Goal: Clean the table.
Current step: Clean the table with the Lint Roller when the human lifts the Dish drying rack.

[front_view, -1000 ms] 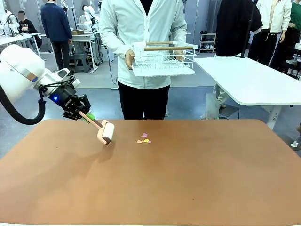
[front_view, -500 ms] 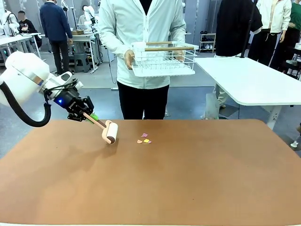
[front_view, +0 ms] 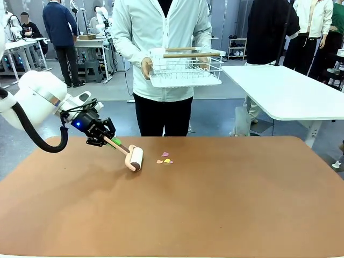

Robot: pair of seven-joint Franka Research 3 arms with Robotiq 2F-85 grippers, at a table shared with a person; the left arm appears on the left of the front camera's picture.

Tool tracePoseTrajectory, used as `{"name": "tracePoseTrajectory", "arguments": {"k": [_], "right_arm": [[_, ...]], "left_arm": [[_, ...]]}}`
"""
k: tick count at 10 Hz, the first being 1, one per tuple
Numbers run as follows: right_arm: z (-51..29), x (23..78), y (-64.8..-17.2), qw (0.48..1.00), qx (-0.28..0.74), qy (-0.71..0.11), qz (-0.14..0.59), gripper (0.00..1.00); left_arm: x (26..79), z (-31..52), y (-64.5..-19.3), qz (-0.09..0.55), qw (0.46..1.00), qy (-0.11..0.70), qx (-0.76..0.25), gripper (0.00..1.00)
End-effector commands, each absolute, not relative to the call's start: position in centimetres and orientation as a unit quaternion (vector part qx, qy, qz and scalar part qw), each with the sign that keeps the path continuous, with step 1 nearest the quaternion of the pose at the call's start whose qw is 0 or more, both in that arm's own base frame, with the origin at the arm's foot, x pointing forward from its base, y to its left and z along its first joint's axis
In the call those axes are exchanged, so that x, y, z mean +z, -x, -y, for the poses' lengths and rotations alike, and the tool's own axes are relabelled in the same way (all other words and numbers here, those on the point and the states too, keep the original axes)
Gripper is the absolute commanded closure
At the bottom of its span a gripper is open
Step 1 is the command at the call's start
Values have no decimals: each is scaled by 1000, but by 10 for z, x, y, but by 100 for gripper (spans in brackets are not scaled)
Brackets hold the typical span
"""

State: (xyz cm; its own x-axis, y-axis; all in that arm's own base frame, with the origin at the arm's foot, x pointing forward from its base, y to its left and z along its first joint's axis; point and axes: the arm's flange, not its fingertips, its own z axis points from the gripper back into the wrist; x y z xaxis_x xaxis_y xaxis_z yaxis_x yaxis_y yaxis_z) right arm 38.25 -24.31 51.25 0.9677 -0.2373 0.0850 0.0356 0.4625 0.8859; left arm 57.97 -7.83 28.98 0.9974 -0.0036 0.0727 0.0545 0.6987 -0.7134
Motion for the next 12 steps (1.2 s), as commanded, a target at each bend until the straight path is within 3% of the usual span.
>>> {"name": "tracePoseTrajectory", "arguments": {"k": [1,6,12], "right_arm": [[243,516,-382,848,-77,-513,103,0],[243,516,-382,848,-77,-513,103,0],[243,516,-382,848,-77,-513,103,0]], "left_arm": [[263,98,-575,59,925,375,-26,81],[227,161,-562,26,912,408,-38,81],[224,251,-563,-13,908,413,-74,81]]}}
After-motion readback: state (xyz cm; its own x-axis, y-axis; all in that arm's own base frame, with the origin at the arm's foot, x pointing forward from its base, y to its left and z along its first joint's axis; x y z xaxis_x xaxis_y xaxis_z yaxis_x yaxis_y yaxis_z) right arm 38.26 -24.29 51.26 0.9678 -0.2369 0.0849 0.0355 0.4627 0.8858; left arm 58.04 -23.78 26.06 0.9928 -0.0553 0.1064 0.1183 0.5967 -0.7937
